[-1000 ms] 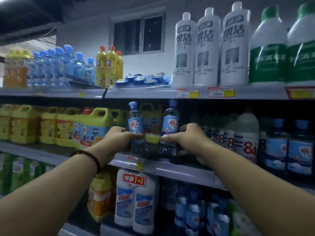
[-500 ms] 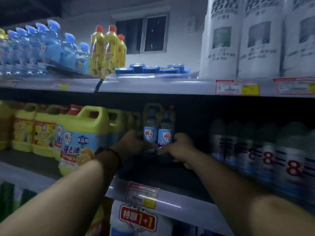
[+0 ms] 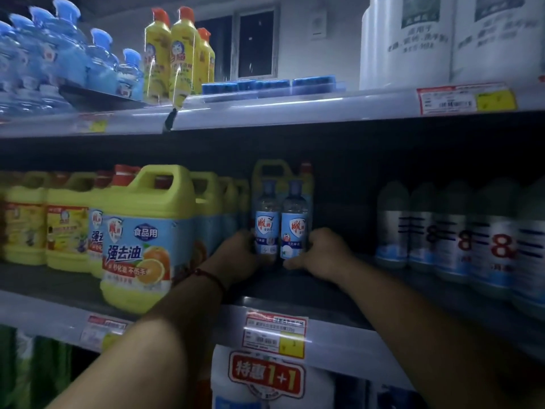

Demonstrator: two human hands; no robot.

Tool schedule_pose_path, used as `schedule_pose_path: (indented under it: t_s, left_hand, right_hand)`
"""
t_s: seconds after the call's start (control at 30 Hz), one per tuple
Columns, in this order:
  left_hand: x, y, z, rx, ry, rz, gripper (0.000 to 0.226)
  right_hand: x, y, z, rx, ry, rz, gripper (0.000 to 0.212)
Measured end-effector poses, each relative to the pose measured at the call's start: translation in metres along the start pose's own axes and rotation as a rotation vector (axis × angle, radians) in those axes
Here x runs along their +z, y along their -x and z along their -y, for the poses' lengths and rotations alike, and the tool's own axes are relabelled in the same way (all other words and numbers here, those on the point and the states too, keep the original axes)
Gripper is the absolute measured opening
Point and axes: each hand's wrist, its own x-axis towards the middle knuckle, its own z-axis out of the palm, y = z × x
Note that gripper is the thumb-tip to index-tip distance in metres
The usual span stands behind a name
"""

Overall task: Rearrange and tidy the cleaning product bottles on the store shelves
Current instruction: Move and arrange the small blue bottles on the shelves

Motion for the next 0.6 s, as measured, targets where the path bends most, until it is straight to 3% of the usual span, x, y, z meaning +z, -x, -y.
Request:
schedule_pose_path:
  t_s: [0.6]
  left_hand:
    - [0.0024, -0.0012, 0.0015, -0.093, 0.002, -0.088, 0.045]
  right_hand:
    - [-0.0011, 0.0030, 0.0024, -0.019, 0.090, 0.000, 0.054]
